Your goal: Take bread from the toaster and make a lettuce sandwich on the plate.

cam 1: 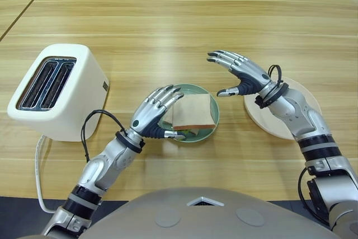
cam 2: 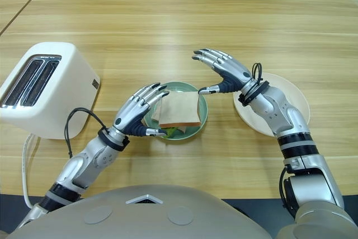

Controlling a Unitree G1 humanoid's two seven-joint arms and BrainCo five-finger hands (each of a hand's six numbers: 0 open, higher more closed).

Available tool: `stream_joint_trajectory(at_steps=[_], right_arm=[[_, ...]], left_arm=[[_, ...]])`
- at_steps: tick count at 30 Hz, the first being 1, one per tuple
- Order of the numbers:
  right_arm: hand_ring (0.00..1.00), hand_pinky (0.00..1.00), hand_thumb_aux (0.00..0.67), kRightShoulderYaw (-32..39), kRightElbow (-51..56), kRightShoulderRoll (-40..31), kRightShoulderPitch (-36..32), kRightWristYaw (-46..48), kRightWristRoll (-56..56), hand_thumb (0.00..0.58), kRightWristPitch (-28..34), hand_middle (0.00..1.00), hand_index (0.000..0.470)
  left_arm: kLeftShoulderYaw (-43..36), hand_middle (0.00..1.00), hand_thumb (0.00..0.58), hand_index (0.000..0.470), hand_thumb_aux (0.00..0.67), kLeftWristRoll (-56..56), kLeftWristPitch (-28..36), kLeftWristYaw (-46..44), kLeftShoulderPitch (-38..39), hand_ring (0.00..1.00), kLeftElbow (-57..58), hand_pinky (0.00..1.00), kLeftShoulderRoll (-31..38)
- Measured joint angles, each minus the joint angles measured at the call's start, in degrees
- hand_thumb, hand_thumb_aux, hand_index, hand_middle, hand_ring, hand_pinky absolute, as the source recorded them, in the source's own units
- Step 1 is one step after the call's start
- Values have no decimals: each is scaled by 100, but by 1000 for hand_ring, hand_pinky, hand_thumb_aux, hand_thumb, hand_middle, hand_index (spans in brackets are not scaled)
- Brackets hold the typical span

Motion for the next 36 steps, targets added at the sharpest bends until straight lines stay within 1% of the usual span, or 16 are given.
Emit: stream_joint_trajectory(at_steps=[4,6,8,9,10,11,12,13,14,15,16,18,20,24,29,36], right_arm=[[0,0,0,35,-285,-225,254,526,532,0,-200,0,0],[0,0,0,15,-573,-483,548,923,1062,0,-293,0,0],[0,0,0,-114,-862,-742,836,1298,1728,0,-287,0,0],[173,173,0,-223,-990,-912,964,1474,2068,0,-268,173,0],[757,757,171,-365,-1160,-1138,1166,1688,2504,258,-257,757,120],[1000,1000,570,-479,-1319,-1349,1377,1893,2857,567,-242,1000,400],[1000,1000,670,-560,-1497,-1528,1611,2098,3170,580,-228,1000,470],[1000,1000,670,-617,-1797,-1782,1957,2398,3571,580,-228,1000,470],[1000,1000,670,-675,-2083,-2014,2322,2703,3988,580,-226,1000,470],[1000,1000,670,-691,-2192,-2100,2470,2846,4171,580,-193,1000,470],[1000,1000,670,-662,-2528,-2340,2792,3205,4539,580,-162,1000,470],[1000,1000,670,-379,-2839,-2558,3185,3732,4592,580,-53,1000,470],[1000,1000,670,-133,-2822,-2532,3234,3940,4212,580,127,1000,470],[1000,1000,670,273,-2276,-1929,2822,3894,2928,580,345,1000,470],[1000,1000,670,673,-1421,-1111,2158,3105,819,580,182,1000,470],[1000,1000,670,1015,-983,-489,1535,1997,-340,580,2,1000,470]], left_arm=[[250,0,0,0,0,-219,105,-197,237,0,-404,0,66],[505,0,0,0,0,-604,157,-395,405,0,-719,0,98],[584,0,0,0,0,-1321,132,-836,634,0,-1031,0,167],[586,0,0,0,0,-1603,94,-1078,749,0,-1159,0,258],[606,133,96,41,58,-1943,14,-1352,916,133,-1297,133,402],[617,949,436,236,336,-2249,-28,-1618,1045,949,-1368,949,554],[625,1000,574,424,604,-2478,-92,-1876,1168,1000,-1427,1000,728],[659,1000,580,470,670,-2714,-203,-2200,1342,1000,-1498,1000,1006],[705,1000,580,470,670,-2876,-284,-2484,1537,1000,-1513,1000,1274],[725,1000,580,470,670,-2935,-297,-2609,1611,1000,-1512,1000,1368],[781,1000,580,470,670,-3136,-365,-2860,1764,1000,-1548,1000,1546],[790,1000,580,470,670,-3187,-380,-3222,2027,1000,-1548,1000,1797],[748,1000,580,470,670,-3179,-340,-3411,2036,1000,-1545,1000,1844],[336,1000,580,470,670,-2922,-215,-3650,1819,1000,-1457,1000,1578],[-122,1000,580,470,670,-2222,-8,-3656,1317,1000,-806,1000,1129],[-412,1000,580,470,670,-1468,3,-3159,470,1000,-43,1000,686]])
